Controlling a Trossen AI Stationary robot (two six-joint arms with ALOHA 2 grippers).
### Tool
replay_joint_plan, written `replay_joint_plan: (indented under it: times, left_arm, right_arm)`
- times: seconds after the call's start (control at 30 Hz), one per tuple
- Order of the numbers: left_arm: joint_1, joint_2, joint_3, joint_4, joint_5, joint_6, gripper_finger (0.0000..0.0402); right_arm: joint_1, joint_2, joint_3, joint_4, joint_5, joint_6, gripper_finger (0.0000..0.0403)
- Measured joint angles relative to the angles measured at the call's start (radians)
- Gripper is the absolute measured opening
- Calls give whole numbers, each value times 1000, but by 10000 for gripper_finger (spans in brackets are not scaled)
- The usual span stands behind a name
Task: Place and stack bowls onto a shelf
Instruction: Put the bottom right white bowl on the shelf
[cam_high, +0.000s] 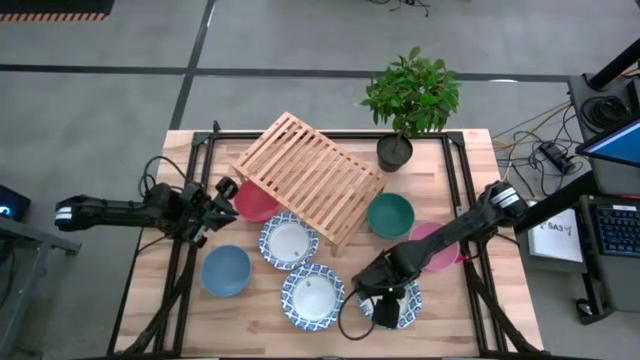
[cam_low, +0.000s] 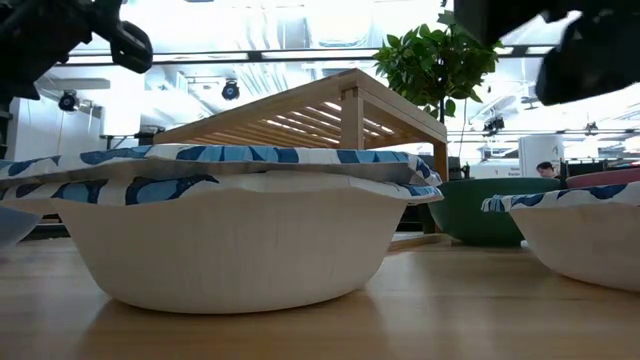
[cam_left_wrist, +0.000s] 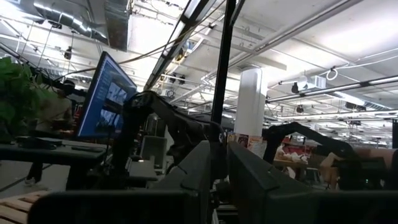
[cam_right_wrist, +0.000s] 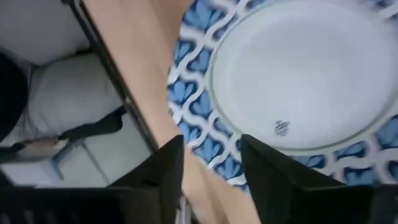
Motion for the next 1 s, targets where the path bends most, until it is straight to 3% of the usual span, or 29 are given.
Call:
replay_joint_plan:
  times: [0.23,0.4,0.6,0.77,1.0]
  left_arm:
    - [0,3,0,0,0,0,39]
    - [0,3,0,-1,0,0,39]
    - [0,3,0,-1,-1,15,39]
    - [0,3,0,-1,-27,15,39]
    - [0,3,0,-1,-27,15,39]
  right_arm:
    - [48,6,1,42,38,35,182]
    - [155,2,18,89,236,71,180]
    - [284,2,17,153,409,253,180]
    - [324,2,16,144,435,345,180]
    - [322,30,16,153,481,278,180]
